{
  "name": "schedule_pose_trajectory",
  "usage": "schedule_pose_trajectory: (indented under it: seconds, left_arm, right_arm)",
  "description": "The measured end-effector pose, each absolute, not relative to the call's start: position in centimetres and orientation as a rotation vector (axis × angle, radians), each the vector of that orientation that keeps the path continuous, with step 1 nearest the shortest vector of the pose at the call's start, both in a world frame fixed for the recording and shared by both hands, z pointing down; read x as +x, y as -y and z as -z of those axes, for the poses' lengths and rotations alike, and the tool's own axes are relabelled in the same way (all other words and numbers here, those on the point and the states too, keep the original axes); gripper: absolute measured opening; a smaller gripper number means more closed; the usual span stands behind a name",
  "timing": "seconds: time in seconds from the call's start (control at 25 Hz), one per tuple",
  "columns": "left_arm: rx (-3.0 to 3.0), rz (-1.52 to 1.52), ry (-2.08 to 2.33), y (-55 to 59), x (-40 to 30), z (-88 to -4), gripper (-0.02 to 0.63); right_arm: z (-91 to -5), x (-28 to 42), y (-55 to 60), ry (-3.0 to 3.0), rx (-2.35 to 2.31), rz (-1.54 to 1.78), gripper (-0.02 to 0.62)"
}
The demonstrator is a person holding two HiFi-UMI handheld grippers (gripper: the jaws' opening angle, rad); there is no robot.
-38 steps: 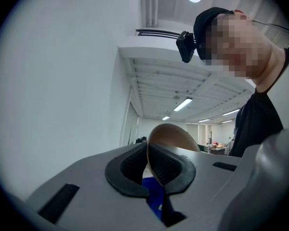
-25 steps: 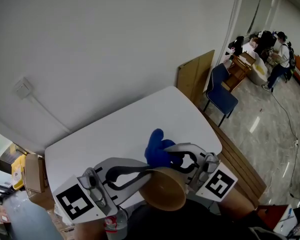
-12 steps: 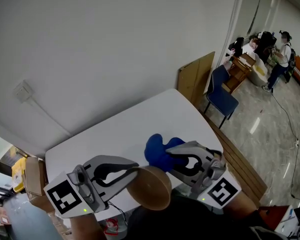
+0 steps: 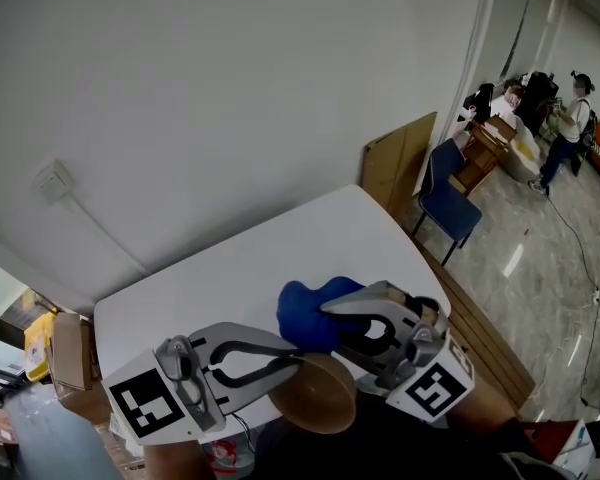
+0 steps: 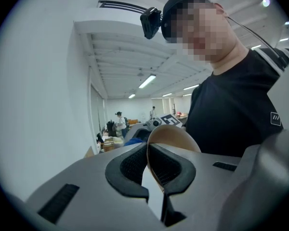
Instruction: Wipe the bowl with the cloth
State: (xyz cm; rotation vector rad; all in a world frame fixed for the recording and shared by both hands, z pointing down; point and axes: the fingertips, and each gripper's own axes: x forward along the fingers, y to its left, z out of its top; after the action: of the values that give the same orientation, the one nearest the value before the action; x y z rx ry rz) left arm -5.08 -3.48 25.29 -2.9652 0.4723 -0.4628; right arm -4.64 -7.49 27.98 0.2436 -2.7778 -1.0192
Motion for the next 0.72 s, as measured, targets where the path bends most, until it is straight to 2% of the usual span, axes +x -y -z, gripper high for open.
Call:
schedule_pose_trajectory:
  seconds: [0.24, 0.56, 0.72]
  left_arm:
    - [-2.845, 0.718, -0.564, 4.5, -4.9, -28.2, 0.022]
    - [-2.746, 0.839, -0.706, 5.7, -5.9, -29.2, 0.023]
    - [-2.746, 0.777, -0.680, 5.4, -6.4, -28.1, 0.023]
  right_arm:
    - [-27.5, -5.0, 7.6, 2.778, 0.220, 1.043, 0.083]
    - [-28.2, -3.5, 7.3, 2.750, 0.150, 1.015, 0.081]
    - [-29.8, -2.9, 6.8, 2.726, 0.076, 0.962, 0.080]
